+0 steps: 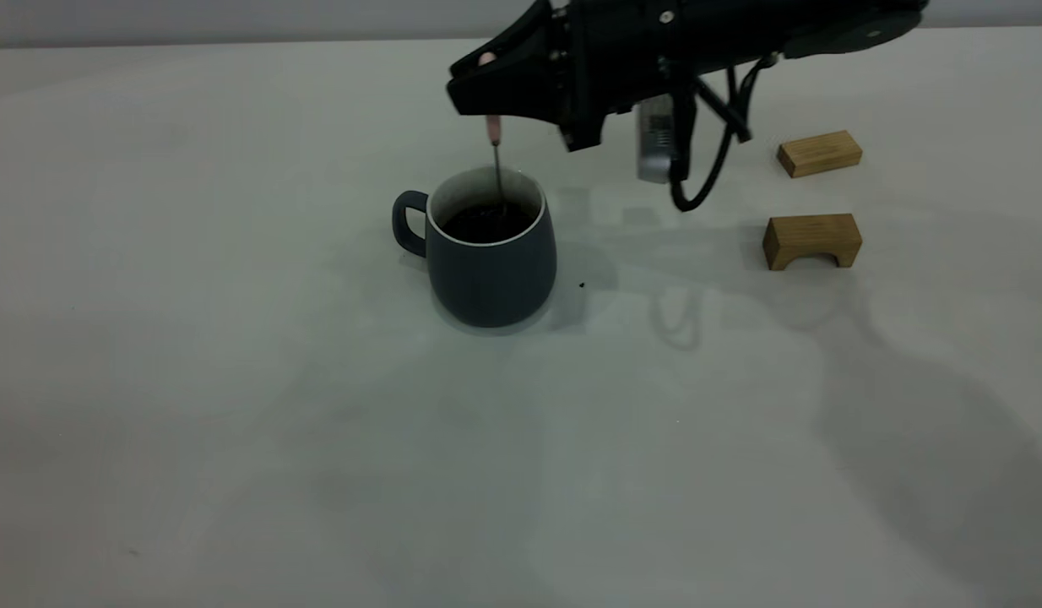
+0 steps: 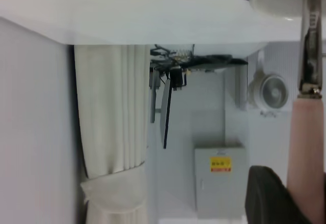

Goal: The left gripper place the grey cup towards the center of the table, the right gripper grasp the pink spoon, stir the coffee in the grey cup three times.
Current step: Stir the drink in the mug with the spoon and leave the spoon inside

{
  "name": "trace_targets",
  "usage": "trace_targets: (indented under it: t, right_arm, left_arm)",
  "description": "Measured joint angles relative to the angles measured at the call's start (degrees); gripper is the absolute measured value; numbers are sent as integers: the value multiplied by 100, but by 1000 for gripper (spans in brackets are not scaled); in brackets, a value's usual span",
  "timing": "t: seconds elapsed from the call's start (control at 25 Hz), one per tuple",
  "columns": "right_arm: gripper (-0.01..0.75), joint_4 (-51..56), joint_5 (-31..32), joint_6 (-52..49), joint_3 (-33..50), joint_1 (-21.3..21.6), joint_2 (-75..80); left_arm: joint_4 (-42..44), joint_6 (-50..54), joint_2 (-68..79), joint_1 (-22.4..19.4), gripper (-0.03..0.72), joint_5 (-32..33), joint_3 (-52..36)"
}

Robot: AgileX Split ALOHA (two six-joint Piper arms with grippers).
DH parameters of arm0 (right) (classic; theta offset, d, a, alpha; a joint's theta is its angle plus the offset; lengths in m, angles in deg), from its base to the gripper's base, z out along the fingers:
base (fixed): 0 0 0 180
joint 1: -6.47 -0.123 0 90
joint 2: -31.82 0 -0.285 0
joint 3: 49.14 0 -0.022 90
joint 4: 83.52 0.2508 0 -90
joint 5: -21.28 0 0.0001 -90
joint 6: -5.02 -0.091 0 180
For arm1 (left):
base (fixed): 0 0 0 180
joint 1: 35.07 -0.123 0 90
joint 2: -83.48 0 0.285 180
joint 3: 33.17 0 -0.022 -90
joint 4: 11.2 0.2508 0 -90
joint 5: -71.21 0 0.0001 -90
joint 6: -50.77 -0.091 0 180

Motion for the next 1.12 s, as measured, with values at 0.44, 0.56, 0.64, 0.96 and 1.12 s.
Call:
trace_targets:
  t: [0.44,0.56,0.64,0.96,1.12]
  right_arm:
    - [128,-176,466,-835,0,-133,0]
    - [128,128,375,-121,0,-257,0]
    - [128,158,220,273,0,-274,0]
    - [128,-393,-1,246,0,-69,0]
    - [128,-756,149,-237,0,-30,0]
  left_arm:
    - [0,0,0,0,337,0,0]
    - [0,0,0,0,337,0,0]
    - [0,0,0,0,337,0,0]
    - [0,0,0,0,337,0,0]
    - [0,0,0,0,337,0,0]
